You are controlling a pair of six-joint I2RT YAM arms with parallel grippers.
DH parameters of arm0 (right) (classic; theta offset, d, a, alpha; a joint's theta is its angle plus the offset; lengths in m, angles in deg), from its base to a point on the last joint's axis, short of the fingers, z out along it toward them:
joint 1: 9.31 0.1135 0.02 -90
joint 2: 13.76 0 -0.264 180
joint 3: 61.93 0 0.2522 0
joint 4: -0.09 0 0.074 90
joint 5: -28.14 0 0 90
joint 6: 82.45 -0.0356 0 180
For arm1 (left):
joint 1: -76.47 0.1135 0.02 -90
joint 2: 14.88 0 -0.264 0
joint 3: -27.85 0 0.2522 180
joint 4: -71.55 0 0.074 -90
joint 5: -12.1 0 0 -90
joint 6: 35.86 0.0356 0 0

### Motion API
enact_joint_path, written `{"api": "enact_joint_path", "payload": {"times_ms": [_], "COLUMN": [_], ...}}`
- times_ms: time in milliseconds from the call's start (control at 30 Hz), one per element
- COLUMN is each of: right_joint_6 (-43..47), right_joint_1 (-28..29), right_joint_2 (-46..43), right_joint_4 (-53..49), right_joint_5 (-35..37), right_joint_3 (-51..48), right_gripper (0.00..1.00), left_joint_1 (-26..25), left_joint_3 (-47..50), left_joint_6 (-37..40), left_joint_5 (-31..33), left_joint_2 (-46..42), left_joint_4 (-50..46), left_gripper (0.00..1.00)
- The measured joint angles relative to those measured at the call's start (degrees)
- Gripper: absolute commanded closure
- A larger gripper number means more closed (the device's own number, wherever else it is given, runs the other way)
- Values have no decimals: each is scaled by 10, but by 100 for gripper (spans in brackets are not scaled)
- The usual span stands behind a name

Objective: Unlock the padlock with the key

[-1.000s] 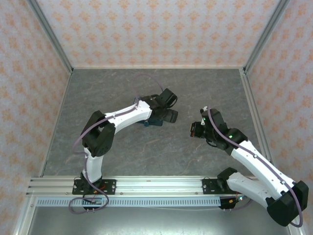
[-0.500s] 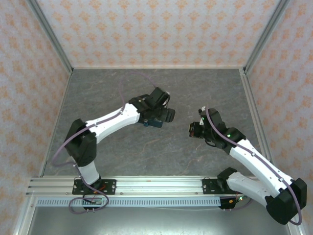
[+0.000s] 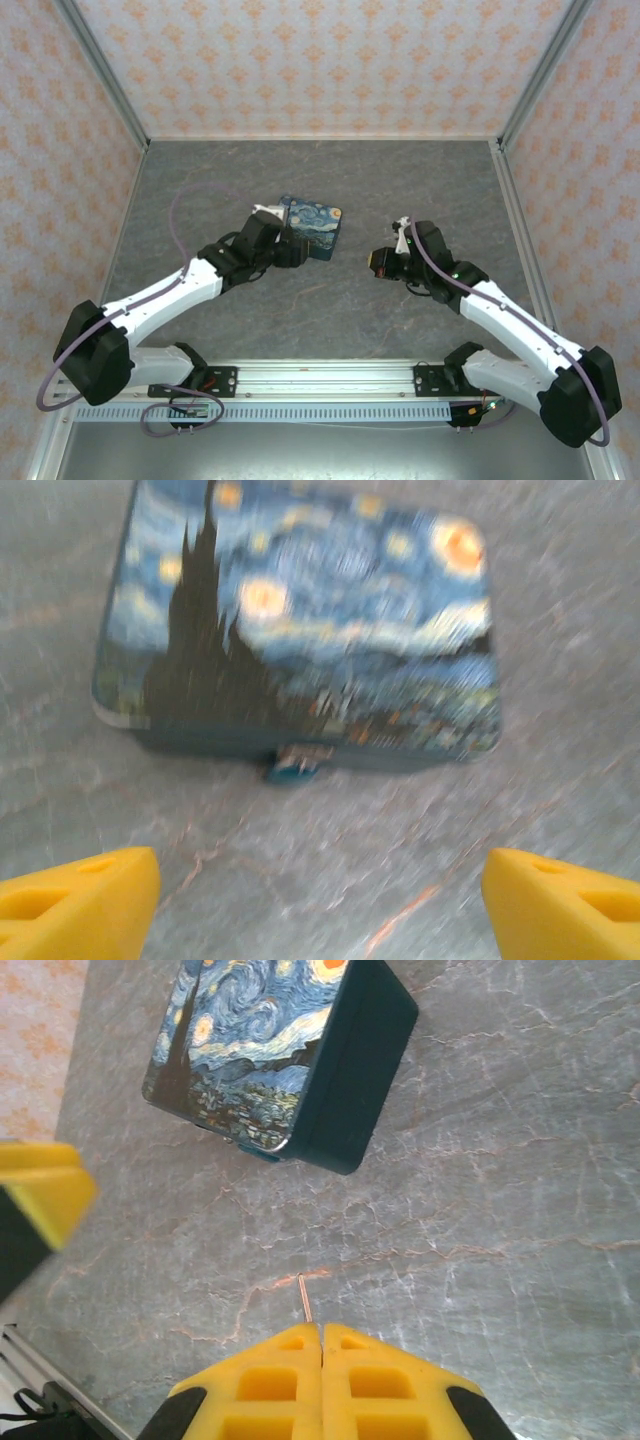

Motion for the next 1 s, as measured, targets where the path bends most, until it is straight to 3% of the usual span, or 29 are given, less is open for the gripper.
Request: {"api": "enact_joint_path", "payload": {"times_ms": [300,700,1000], "right_joint_6": [-31,-104,-115], "right_joint_1": [0,-9,-14], "right_joint_2": [118,380,483], "right_joint_4": [129,311,325], "right_joint_5": [-76,-167,-171], "right_joint_3": [11,159,212], "right_gripper": [100,100,100], "left_joint_1": [35,56,56], "left_joint_3": [91,94,94], "left_joint_6": [-12,-12,-12], "left_joint_5": [-41,-91,-94], "left_joint_2": [19,108,131], "left_joint_4": [111,224,245], "left_gripper": [21,21,21]}}
